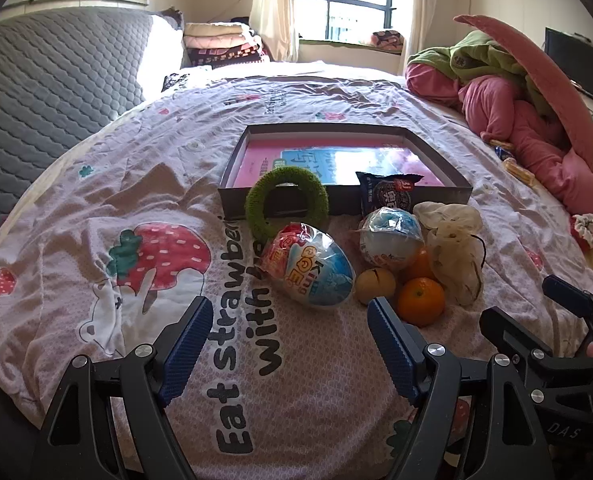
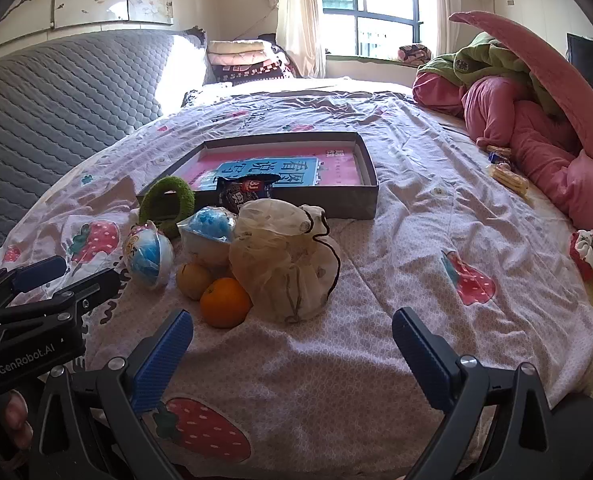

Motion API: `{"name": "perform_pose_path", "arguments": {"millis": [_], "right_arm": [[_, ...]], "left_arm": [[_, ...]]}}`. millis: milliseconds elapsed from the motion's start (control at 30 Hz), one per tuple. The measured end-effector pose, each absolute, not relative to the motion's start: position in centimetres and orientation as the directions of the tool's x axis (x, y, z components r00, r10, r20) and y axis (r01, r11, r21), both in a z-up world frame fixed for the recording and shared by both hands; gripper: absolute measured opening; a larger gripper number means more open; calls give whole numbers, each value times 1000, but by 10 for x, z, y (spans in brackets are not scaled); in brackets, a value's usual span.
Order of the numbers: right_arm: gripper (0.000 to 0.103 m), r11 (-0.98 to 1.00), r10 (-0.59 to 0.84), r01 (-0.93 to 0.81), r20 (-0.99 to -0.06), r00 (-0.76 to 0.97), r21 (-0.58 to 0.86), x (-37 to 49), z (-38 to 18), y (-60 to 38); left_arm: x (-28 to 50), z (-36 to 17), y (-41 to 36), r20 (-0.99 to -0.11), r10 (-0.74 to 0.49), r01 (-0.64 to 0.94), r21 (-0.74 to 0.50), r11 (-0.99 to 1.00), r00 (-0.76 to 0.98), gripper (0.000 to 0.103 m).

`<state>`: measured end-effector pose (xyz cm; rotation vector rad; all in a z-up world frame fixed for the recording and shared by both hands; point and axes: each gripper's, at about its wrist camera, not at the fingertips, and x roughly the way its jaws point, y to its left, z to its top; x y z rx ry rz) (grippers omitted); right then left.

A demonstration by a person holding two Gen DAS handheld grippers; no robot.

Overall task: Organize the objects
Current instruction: 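Move the left tool to the red-blue egg while the right tool approaches the beige mesh bag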

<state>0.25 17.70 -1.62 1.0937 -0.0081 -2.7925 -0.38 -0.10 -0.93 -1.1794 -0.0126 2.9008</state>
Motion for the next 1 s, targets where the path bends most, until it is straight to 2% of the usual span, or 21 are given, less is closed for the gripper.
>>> {"name": "perform_pose_path", "arguments": {"millis": [1000], "right_arm": [[100, -989, -143, 122, -688, -712, 80, -8, -22, 180]], "left_arm": [[-14, -19, -3, -714, 17, -3, -22, -1000, -700, 80]]}}
